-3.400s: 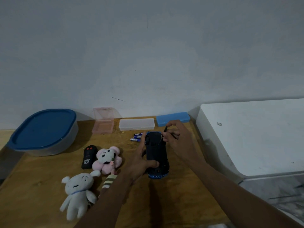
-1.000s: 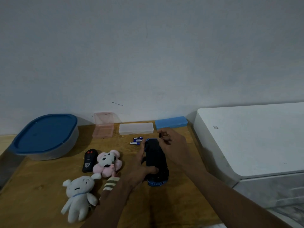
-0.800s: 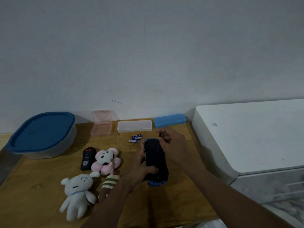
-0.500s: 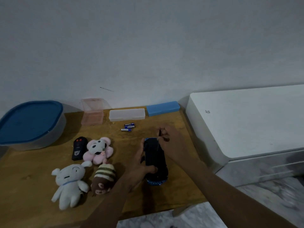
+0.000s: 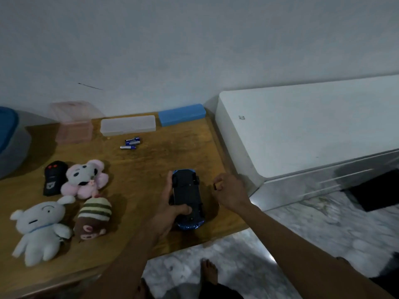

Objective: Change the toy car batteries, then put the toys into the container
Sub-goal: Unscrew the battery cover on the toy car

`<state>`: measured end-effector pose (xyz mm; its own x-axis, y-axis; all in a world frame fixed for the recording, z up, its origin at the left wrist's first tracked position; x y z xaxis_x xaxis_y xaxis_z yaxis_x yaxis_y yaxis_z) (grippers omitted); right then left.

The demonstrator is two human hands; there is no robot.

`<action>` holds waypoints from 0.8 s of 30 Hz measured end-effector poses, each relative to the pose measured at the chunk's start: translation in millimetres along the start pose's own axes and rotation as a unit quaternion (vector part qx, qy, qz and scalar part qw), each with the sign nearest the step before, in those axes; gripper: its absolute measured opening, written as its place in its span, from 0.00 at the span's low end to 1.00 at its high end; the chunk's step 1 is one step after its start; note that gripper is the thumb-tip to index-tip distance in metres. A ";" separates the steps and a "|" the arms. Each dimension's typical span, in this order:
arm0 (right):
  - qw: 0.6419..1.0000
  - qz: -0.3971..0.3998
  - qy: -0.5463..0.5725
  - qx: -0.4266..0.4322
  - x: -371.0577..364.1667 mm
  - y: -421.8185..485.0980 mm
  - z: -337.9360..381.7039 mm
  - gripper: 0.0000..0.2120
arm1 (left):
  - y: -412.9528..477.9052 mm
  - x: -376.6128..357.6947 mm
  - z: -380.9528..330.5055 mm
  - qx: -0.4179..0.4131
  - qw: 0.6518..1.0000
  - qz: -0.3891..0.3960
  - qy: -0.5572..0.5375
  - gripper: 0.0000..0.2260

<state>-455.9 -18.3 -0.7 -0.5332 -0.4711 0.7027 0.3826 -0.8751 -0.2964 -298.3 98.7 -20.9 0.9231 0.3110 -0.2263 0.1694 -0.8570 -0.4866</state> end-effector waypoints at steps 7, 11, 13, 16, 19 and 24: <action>0.997 0.004 -0.074 0.018 -0.9 -2.9 -22.9 0.12 | 4.7 -4.8 2.3 0.004 0.999 -0.019 -0.030 0.50; 0.997 0.006 -0.082 0.014 -2.4 2.0 -25.9 0.11 | 7.1 -3.9 3.5 -0.002 0.999 -0.021 -0.035 0.50; 0.996 0.012 -0.084 0.010 -2.8 3.6 -26.8 0.11 | 7.7 -4.4 2.8 -0.003 0.999 -0.021 -0.033 0.50; 0.996 0.015 -0.088 0.011 -1.4 3.8 -26.5 0.12 | 8.3 -4.8 0.0 0.001 0.999 -0.016 -0.032 0.50; 0.996 0.019 -0.091 0.010 -0.3 4.1 -24.9 0.10 | 10.0 -3.2 -1.8 0.002 0.999 -0.006 -0.032 0.50; 0.993 0.035 -0.114 0.005 9.3 8.8 -12.0 0.15 | 11.0 2.1 -9.9 -0.003 1.000 0.001 -0.027 0.51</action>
<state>-466.6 -31.7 -4.6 -0.3212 -0.4924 0.8089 0.4211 -0.8394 -0.3437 -291.1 85.8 -18.5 0.9039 0.3298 -0.2725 0.1692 -0.8606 -0.4804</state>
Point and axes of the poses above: each hand's wrist, its own y-axis towards the middle knuckle, its own x-axis out of the back of the hand, z = x × y, the point moved 2 cm from there along y, towards the middle knuckle, and after that the axes turned 2 degrees about x, right-handed, at the moved point
